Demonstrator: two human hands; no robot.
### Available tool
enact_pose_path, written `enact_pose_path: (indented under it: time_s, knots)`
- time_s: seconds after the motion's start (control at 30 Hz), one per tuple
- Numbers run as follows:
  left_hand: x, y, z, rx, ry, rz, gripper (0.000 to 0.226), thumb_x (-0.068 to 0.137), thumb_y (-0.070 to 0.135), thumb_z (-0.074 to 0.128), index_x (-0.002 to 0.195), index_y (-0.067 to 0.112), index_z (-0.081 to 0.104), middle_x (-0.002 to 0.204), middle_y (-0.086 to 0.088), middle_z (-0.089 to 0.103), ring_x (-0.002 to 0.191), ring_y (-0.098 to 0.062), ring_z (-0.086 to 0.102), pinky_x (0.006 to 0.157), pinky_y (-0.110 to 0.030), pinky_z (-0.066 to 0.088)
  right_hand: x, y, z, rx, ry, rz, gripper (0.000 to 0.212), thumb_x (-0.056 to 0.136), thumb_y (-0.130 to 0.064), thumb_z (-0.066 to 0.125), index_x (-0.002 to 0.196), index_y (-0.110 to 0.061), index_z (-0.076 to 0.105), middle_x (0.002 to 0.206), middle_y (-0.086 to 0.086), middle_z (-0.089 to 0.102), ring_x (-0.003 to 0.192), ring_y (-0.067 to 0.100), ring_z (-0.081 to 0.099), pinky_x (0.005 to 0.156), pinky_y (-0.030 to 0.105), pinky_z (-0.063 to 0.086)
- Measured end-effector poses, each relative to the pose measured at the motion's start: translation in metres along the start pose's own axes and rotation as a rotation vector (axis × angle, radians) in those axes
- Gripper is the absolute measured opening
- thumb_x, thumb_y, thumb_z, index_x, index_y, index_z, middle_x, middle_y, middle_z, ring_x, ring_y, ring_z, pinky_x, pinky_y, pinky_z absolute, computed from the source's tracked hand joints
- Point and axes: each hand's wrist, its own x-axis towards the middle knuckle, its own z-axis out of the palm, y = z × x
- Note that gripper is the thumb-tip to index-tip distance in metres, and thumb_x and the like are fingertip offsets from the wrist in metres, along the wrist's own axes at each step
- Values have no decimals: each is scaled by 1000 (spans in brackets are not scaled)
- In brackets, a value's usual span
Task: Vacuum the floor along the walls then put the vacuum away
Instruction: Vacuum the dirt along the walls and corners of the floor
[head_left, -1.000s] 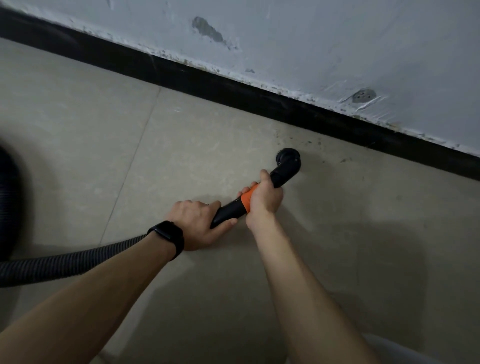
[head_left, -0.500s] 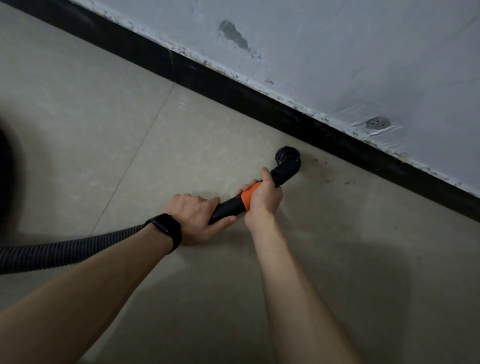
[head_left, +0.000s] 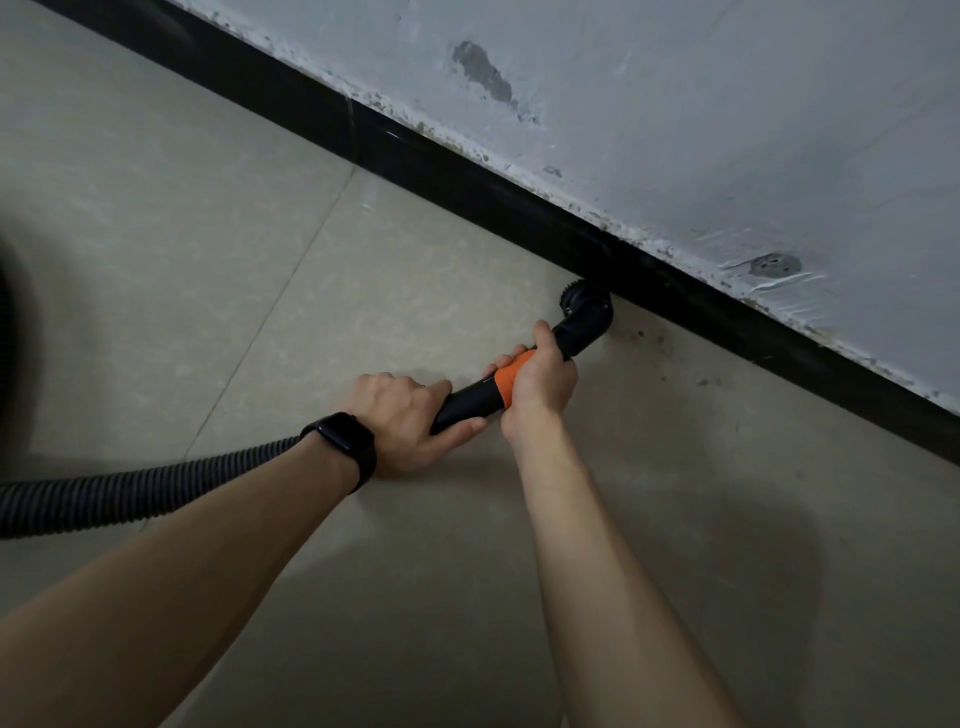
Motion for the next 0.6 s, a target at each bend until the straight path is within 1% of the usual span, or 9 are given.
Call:
enact_pose_path:
  time_s: [0.17, 0.27, 0.43, 0.53, 0.6]
  knots:
    - [8, -2, -1, -3, 16, -16, 69, 70, 87, -2, 81, 31, 38, 57, 9, 38, 48, -15, 36, 54, -33, 28, 4, -5, 7, 10, -10, -10, 20, 99, -23, 64, 106, -8, 53, 59, 0, 50, 41, 13, 47, 46, 29, 49]
    - [10, -4, -2, -9, 21, -30, 69, 71, 87, -1, 81, 31, 38, 56, 10, 37, 47, -12, 33, 53, -33, 26, 6, -7, 11, 3, -16, -15, 21, 99, -23, 64, 108, -7, 54, 61, 1, 50, 41, 13, 47, 46, 29, 49]
    - [9, -11, -6, -37, 31, -43, 68, 73, 87, 2, 80, 30, 40, 57, 9, 39, 48, -12, 35, 53, -33, 26, 7, -6, 22, -18, -3, -28, 27, 99, -22, 63, 115, -4, 54, 61, 1, 49, 40, 13, 47, 45, 29, 48]
    - [4, -20, -9, -93, 43, -54, 69, 72, 87, 3, 77, 30, 41, 57, 7, 45, 49, -12, 41, 50, -31, 25, 2, -3, 34, -67, 8, -40, 23, 99, -23, 62, 108, -3, 57, 59, 1, 49, 38, 13, 48, 45, 28, 49]
    - [-3, -28, -10, -140, 47, -59, 69, 72, 88, 4, 75, 30, 41, 58, 6, 49, 49, -13, 45, 48, -30, 25, -2, 1, 42, -104, 11, -46, 23, 100, -25, 62, 106, -4, 57, 63, 3, 52, 37, 13, 50, 46, 28, 49]
